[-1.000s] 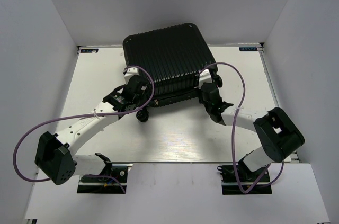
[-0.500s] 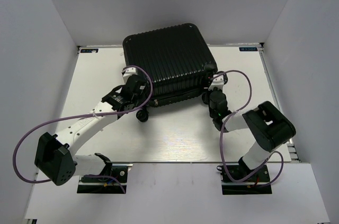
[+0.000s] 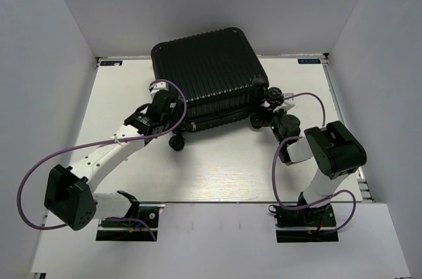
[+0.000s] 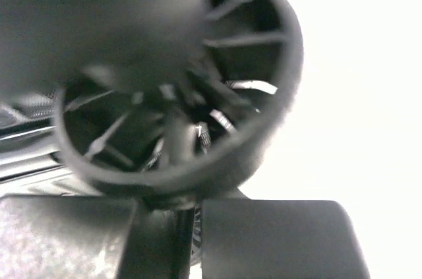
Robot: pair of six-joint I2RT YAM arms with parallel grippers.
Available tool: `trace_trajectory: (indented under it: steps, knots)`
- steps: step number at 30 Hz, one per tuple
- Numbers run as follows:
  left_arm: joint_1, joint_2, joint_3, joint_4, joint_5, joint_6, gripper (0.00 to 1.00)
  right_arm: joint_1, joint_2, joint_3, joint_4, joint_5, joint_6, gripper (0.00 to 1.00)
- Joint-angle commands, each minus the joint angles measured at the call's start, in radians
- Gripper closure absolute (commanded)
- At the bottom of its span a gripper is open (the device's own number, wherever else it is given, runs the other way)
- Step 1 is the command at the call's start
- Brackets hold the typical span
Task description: Pack the luggage
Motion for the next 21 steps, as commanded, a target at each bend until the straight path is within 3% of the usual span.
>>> trace_trajectory:
  steps: [1,9,15,21]
  knots:
    - [0.071,0.015,-0.026,-0.186,-0.117,0.073,1.0,-0.108,0.04,0.064,0.236,-0.101,0.092,1.0]
    - [0.103,0.069,-0.001,-0.186,-0.078,0.155,1.0,-0.213,0.079,0.11,0.236,-0.19,0.138,1.0]
    - [0.129,0.072,-0.018,-0.138,0.004,0.26,1.0,-0.263,0.141,0.248,0.239,-0.254,0.163,1.0]
    - [0.176,0.101,0.008,-0.133,0.069,0.391,1.0,-0.308,0.234,0.45,0.173,-0.496,0.136,1.0]
